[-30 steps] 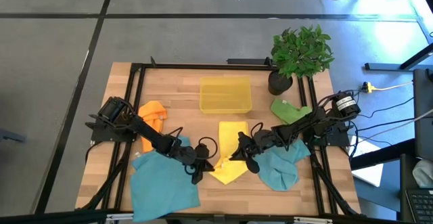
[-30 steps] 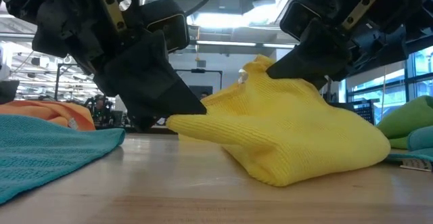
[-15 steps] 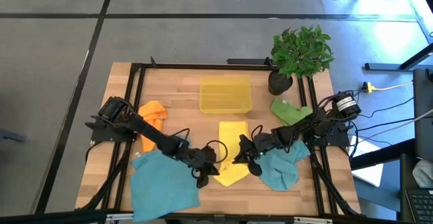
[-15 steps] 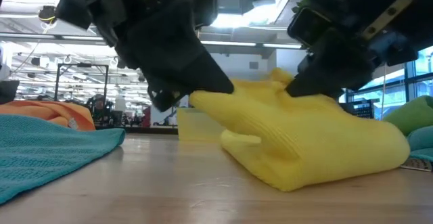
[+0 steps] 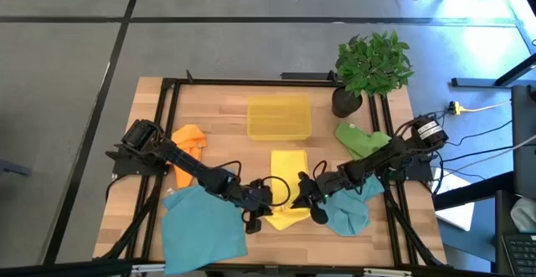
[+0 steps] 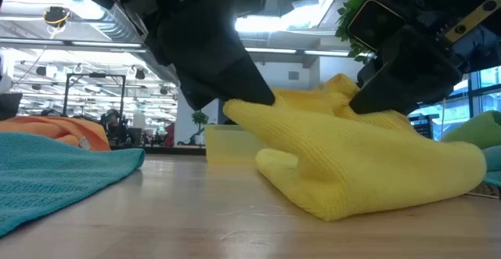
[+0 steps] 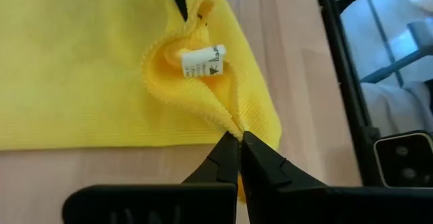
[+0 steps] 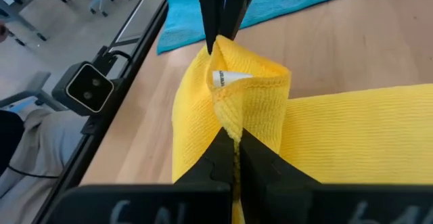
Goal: Fold microfiber towels
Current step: Fold the yellow microfiber towel
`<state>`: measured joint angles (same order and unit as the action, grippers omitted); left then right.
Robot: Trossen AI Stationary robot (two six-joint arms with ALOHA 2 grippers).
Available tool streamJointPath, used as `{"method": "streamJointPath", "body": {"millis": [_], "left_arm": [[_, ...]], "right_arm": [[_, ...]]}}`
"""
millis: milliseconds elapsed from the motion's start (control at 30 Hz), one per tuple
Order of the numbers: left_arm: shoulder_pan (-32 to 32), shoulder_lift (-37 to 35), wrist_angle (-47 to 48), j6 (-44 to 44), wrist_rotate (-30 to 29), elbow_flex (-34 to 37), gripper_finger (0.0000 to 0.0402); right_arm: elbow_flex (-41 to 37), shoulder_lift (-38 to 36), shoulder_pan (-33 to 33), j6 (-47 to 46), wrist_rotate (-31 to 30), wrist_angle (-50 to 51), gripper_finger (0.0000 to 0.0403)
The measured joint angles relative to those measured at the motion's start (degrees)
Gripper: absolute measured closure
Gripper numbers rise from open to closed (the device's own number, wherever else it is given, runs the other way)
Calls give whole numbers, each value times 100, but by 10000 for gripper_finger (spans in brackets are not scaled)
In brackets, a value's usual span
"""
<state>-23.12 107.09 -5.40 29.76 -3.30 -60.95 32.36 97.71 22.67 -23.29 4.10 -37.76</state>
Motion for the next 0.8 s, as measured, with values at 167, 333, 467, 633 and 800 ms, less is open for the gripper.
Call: {"method": "streamJointPath", "body": {"millis": [167, 333, 467, 633, 800], "left_arm": [[73, 0, 81, -106, -3, 0, 401], [151, 0, 186, -188, -3, 0, 401], [189, -25, 415, -189, 87, 0, 401], [293, -270, 554, -80, 86, -15, 401], [296, -526, 719, -135, 150, -61, 401]], "right_arm": [[0, 0, 5, 34, 0, 15, 397], [-366, -62, 16, -36, -136, -589, 397], [-1193, -342, 19, -346, -373, -1769, 397], [-1727, -492, 258, -543, -753, -2535, 397], [-1336, -414, 605, -501, -791, -2051, 397]]}}
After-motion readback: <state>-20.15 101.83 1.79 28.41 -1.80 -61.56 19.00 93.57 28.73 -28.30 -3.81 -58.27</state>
